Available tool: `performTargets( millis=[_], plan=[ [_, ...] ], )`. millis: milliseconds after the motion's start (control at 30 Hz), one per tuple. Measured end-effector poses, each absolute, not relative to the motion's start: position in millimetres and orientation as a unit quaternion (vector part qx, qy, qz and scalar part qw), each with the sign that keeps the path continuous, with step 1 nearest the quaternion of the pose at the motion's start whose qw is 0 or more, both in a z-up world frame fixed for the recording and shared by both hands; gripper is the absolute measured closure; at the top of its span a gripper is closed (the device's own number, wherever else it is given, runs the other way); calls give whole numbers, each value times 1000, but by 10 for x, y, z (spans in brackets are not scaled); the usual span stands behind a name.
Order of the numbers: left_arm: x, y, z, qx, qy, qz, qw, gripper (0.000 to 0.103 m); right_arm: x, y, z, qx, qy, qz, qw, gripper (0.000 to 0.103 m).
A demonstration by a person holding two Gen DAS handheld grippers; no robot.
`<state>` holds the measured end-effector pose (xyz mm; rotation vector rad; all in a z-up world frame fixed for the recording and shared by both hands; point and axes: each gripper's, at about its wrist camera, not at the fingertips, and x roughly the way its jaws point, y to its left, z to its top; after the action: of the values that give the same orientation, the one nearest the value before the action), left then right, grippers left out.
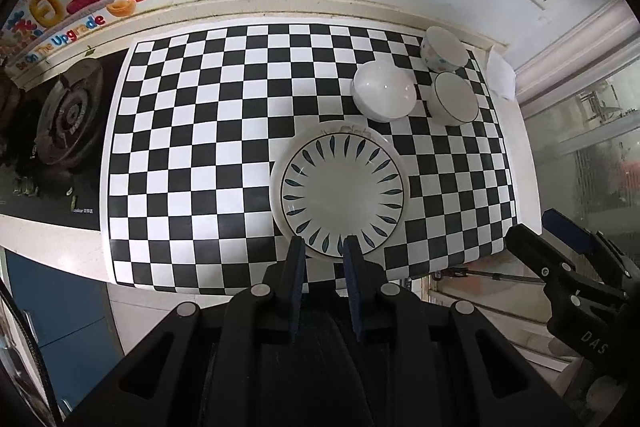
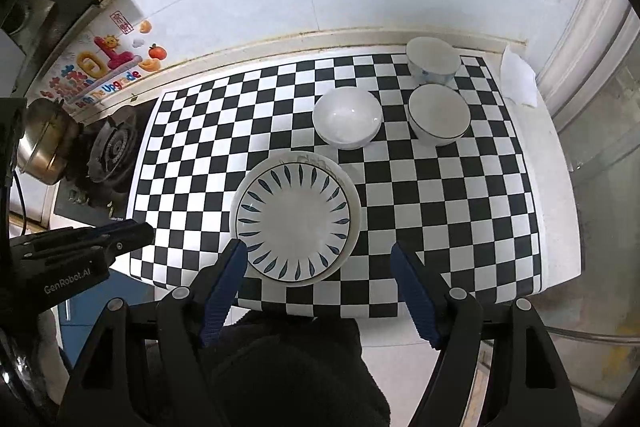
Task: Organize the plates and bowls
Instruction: 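Raise both tools away from the plate stack, then grip the rim of the plain white bowl with both tools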
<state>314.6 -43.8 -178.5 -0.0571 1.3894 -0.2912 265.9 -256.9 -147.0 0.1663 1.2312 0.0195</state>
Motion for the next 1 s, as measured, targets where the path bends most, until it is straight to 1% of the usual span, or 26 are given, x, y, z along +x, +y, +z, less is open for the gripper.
performTargets(
  millis=[167,300,333,400,633,733,833,900,933,1000],
  plan=[
    [3094,-474,-1724,-26,634,-135,761,85,2635,-2585,-1400,79,576,16,813,26],
    [3114,-526,-1767,-32,638,-146,756,85,2662,-2611,-1459,90,577,24,811,26],
    [3147,-552,-1796,-35,639,-151,754,81,2691,-2632,-1502,96,579,25,809,26],
    [3252,-593,-1864,-44,635,-156,755,79,2781,-2700,-1616,105,581,23,807,26],
    [3938,-811,-2194,-42,613,-148,775,79,3426,-3157,-2207,159,571,-13,806,26],
    [4337,-964,-2472,-45,625,-155,764,79,3781,-3374,-2508,190,574,-28,796,26],
    [4718,-1082,-2833,-72,661,-162,729,79,4161,-3588,-2900,231,592,-33,771,27],
    [4927,-1156,-3040,-85,678,-165,711,79,4367,-3683,-3129,256,602,-28,756,31],
    [5032,-1206,-3145,-86,685,-167,704,79,4445,-3708,-3214,259,607,-29,751,35],
    [5233,-1319,-3354,-82,698,-170,691,79,4645,-3748,-3429,268,620,-27,737,38]
  ],
)
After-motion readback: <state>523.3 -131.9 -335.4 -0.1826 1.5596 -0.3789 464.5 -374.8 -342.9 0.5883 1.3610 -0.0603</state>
